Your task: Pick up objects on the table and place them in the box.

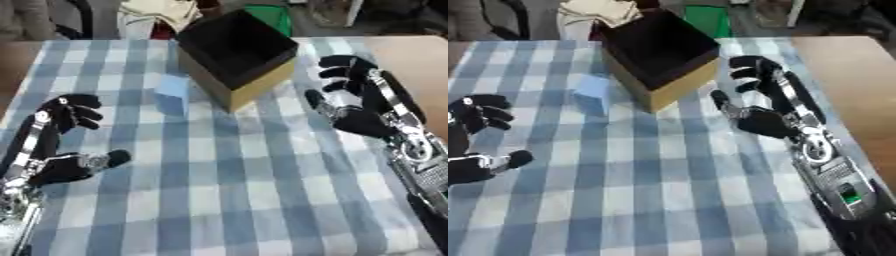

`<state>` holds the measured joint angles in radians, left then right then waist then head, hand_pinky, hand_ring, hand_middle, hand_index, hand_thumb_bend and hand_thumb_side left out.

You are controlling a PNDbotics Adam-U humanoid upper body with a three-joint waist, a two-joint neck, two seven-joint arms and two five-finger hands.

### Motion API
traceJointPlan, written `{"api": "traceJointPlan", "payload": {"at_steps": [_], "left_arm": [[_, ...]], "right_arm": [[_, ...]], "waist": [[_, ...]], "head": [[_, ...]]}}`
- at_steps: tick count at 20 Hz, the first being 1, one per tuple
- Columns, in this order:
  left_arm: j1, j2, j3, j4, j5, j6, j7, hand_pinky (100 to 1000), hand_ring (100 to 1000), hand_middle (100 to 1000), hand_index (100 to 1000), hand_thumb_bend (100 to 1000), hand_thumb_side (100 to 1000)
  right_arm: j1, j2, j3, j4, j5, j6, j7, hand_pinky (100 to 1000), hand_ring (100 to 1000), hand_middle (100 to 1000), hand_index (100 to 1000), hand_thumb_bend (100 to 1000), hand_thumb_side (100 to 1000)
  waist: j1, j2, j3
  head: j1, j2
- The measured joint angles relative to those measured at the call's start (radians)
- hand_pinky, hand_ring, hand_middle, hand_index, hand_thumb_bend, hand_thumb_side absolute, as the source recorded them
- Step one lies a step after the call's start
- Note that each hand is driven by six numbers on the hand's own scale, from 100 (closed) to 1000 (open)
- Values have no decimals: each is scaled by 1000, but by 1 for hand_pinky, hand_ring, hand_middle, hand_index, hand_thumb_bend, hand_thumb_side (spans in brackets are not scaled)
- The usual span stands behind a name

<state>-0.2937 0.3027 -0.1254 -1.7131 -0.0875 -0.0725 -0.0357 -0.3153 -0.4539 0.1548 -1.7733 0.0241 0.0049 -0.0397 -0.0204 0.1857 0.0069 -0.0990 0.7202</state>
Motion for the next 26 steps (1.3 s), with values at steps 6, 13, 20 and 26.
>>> {"api": "traceJointPlan", "payload": {"at_steps": [6, 13, 20, 26], "left_arm": [[-52, 51, -18, 0, -16, 15, -20, 599, 627, 637, 745, 976, 267], [-172, 148, -68, 40, -36, 36, -68, 609, 633, 643, 758, 1000, 268], [-332, 216, -118, 167, -102, 60, -139, 630, 647, 656, 778, 1000, 297], [-480, 221, -162, 327, -199, 83, -233, 650, 659, 664, 780, 948, 265]], "right_arm": [[0, 0, 1, 0, 0, 0, 3, 681, 782, 766, 806, 358, 223], [0, 0, 7, 0, 0, 0, 9, 680, 782, 765, 806, 357, 225], [0, 0, 18, 0, -1, -1, 22, 680, 782, 765, 806, 357, 225], [-1, 0, 26, 0, -1, 0, 31, 679, 782, 764, 806, 356, 227]], "waist": [[3, -1, -8], [3, -7, -26], [6, -15, -54], [9, -20, -83]], "head": [[1, 0], [5, 0], [11, 0], [16, 0]]}}
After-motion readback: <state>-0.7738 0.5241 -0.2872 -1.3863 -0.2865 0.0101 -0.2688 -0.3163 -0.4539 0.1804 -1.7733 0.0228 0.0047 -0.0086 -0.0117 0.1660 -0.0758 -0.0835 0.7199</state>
